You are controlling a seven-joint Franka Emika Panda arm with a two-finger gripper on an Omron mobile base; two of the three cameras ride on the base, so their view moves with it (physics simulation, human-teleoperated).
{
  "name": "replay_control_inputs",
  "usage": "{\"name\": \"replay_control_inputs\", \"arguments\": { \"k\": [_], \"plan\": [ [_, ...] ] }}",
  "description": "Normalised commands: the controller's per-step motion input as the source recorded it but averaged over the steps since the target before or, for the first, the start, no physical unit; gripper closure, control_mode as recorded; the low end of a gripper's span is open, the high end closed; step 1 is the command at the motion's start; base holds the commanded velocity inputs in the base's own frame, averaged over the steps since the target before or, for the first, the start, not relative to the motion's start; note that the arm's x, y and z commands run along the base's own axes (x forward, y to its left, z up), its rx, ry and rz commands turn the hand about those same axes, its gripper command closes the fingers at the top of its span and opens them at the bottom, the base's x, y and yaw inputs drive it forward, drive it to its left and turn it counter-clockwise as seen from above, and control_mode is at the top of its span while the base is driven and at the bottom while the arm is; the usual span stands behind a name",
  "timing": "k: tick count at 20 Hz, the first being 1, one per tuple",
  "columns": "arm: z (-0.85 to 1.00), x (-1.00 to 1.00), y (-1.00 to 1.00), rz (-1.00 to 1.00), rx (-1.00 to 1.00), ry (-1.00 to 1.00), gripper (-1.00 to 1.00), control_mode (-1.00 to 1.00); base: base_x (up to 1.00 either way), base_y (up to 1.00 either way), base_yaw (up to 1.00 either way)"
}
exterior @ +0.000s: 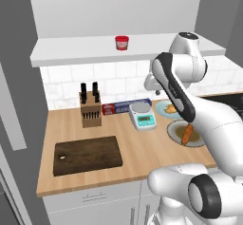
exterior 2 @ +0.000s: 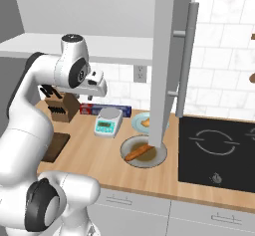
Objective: From the different types of pastries on the counter, select a croissant and place it on the cutting board. Then retrieve a jar of jam from the cabinet and place it alongside the croissant on the cutting board.
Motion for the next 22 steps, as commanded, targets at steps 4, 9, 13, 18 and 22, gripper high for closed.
{"name": "replay_control_inputs", "arguments": {
  "k": [4, 9, 13, 18, 22],
  "plan": [
    [-0.01, 0.00, 0.00, 0.00, 0.00, 0.05, -1.00, -1.00, 0.00, 0.00, 0.00],
    [-0.02, 0.00, 0.00, 0.00, 0.00, 0.04, -1.00, -1.00, 0.00, 0.00, 0.00],
    [-0.01, 0.00, 0.00, 0.00, 0.00, 0.05, -1.00, -1.00, 0.00, 0.00, 0.00],
    [0.00, -0.10, 0.00, 0.00, 0.00, 0.03, -1.00, -1.00, 0.00, 0.00, 0.00],
    [0.41, -0.18, 0.08, 0.01, -0.02, -0.10, -1.00, -1.00, 0.00, 0.00, 0.00]
  ]
}}
